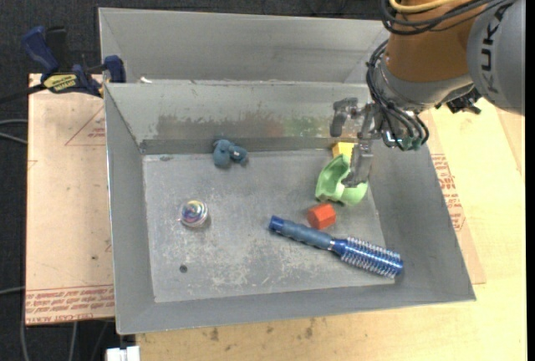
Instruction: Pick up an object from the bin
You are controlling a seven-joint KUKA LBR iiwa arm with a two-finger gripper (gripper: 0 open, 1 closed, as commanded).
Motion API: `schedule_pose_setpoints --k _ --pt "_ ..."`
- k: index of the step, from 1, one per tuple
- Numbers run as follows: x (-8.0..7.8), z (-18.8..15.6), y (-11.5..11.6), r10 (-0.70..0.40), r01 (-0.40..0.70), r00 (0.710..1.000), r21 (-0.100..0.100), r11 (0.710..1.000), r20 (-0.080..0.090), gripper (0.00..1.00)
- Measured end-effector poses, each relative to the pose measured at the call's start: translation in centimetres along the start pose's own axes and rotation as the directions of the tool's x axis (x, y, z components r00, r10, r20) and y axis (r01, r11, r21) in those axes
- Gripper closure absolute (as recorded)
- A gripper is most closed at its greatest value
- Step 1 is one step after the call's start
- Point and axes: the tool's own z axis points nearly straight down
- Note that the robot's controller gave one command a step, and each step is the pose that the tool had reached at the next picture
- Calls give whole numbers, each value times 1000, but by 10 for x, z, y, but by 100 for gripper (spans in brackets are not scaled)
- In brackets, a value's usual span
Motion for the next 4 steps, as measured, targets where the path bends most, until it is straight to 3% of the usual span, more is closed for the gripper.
schedule_pose_setpoints --k 1,2,3,4 --pt "26 110 -78 -286 286 958 1 958 1 0" --pt "14 157 -51 -317 317 948 -1 948 5 0" --pt "13 153 -52 -315 315 949 2 949 8 100" --pt "44 64 -74 -326 326 945 8 945 13 100"
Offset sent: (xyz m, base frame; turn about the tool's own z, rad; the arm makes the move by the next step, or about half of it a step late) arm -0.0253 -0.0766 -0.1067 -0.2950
